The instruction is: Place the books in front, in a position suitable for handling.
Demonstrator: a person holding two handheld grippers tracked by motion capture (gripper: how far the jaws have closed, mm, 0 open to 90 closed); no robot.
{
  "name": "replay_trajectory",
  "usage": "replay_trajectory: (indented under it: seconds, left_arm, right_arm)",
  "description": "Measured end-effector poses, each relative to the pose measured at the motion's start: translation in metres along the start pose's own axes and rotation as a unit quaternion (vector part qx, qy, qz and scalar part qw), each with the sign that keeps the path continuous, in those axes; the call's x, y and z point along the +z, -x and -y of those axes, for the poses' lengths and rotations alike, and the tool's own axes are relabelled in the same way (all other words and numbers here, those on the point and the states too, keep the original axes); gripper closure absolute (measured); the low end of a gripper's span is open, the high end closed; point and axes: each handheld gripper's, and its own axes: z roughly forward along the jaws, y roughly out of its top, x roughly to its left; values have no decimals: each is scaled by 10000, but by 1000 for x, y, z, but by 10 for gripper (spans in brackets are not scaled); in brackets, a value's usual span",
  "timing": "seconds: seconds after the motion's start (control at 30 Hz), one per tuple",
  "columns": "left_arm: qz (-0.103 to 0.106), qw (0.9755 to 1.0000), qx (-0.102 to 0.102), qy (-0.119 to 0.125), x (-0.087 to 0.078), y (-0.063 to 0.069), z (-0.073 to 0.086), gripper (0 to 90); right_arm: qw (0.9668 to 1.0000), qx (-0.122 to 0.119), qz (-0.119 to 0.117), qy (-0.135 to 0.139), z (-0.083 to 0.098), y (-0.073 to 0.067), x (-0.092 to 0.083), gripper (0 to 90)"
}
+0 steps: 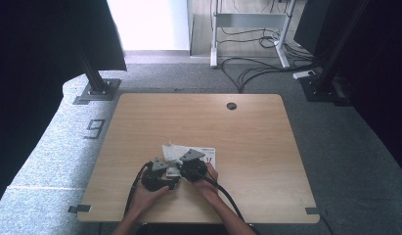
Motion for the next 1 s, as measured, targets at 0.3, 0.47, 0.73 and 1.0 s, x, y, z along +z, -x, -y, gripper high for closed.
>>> replay_trajectory:
  seconds: [0.3,0.47,0.73,1.0]
  left_arm:
    - [9,10000,-11,7,0,0,0,294]
    - [4,10000,2,6,1,0,-1,294]
    - [-2,10000,5,9,1,0,-1,294]
    - [16,10000,-5,5,1,0,-1,294]
  right_arm:
    - [9973,515,506,161,26,46,-25,745]
    - [9939,789,725,279,44,65,-43,743]
    - [9884,1139,978,224,60,91,-62,745]
    - [9880,1030,1138,171,62,102,-73,751]
